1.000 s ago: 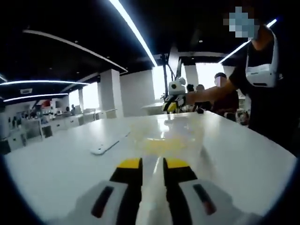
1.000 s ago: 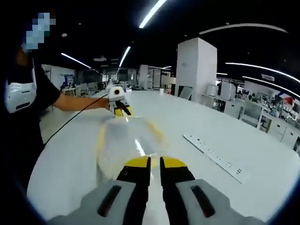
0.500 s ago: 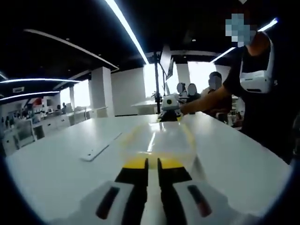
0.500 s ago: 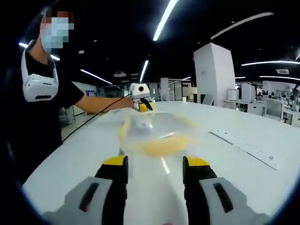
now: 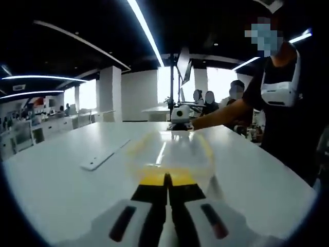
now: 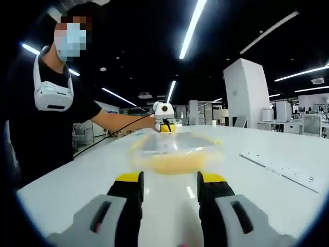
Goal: Snap each plastic latch of the storage box into its locked position after aligning the lid with the box until every specified latch is closed and the lid sits flush.
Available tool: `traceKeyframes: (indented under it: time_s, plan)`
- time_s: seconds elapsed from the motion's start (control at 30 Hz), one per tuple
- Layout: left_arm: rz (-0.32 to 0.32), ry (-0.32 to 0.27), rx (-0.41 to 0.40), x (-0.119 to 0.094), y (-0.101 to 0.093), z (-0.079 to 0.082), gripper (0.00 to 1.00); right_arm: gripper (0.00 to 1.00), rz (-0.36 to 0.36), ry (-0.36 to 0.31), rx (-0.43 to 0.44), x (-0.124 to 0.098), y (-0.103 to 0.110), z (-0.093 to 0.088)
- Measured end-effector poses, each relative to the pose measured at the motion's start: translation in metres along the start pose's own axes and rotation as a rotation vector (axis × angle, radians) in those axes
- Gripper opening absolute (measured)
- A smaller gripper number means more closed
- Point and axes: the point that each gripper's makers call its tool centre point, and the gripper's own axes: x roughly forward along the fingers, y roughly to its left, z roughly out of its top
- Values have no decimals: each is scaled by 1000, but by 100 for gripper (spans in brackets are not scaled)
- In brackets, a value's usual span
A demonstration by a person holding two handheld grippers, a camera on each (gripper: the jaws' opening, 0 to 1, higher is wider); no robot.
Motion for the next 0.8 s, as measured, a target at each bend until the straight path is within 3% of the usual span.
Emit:
traceKeyframes:
  time_s: [0.23,0.33,0.67,0.8]
  plan:
    - [1,45,-32,6,-3,-4,0,43,32,1,12,2,2,0]
    - [-11,100,29,5,-6,-10,0,43,32,1,8,3,3,0]
    - [9,92,0,6,-5,-9,0,43,28,4,7,3,2,0]
    - [30,177,-13,7,-5,-10,0,43,25,26,12,4,2,1]
